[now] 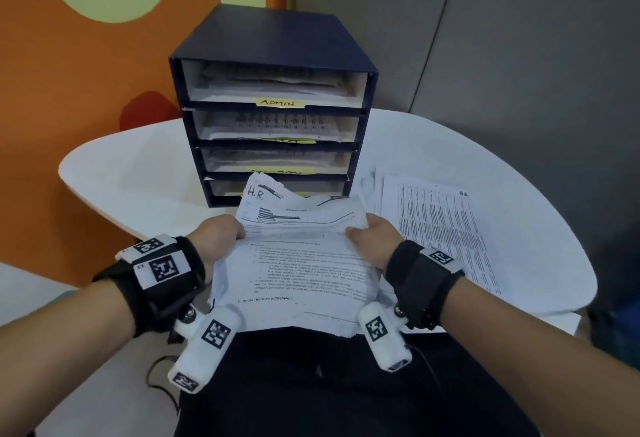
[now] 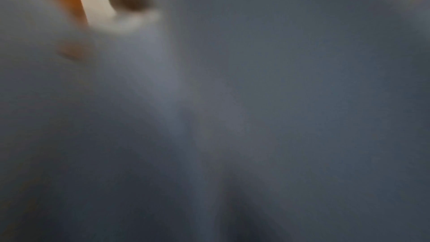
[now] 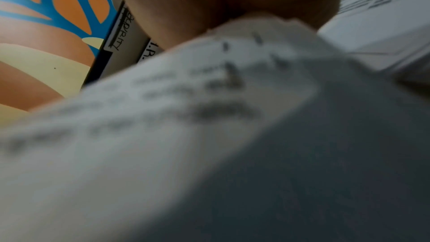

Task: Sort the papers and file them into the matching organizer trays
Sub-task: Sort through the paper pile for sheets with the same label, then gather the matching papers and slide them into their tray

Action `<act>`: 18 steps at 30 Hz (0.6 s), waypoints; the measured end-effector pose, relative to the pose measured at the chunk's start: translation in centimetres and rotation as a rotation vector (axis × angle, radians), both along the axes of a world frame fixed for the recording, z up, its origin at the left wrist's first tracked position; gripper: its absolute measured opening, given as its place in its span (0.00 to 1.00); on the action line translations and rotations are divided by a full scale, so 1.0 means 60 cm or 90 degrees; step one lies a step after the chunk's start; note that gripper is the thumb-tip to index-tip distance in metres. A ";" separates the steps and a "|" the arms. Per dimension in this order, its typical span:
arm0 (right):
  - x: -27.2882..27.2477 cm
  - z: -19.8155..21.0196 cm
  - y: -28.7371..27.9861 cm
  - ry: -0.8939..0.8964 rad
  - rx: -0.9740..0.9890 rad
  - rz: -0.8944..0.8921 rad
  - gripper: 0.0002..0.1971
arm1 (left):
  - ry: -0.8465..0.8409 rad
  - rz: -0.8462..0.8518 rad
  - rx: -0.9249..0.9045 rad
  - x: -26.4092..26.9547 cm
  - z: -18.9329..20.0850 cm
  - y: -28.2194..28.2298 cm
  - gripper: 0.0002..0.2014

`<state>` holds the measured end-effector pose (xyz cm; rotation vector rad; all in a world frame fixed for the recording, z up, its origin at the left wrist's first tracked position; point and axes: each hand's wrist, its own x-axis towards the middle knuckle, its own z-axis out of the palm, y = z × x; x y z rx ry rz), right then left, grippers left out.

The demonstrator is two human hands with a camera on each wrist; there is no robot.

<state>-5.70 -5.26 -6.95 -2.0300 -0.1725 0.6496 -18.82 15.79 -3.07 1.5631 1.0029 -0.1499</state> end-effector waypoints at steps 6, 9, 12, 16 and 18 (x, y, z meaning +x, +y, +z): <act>0.022 -0.001 0.007 0.005 -0.009 0.015 0.20 | -0.025 -0.051 -0.206 -0.010 -0.004 -0.001 0.16; 0.029 0.011 0.013 -0.022 -0.031 0.015 0.27 | -0.054 -0.053 -0.199 -0.008 -0.003 -0.010 0.17; 0.038 0.016 0.022 -0.036 -0.030 -0.001 0.27 | -0.076 -0.051 -0.204 -0.004 -0.006 -0.012 0.17; 0.047 0.010 0.036 -0.029 -0.008 -0.038 0.25 | -0.075 -0.064 -0.236 -0.003 -0.002 -0.018 0.15; 0.050 0.007 0.043 -0.018 -0.004 -0.057 0.26 | -0.058 -0.098 -0.221 -0.005 -0.005 -0.015 0.17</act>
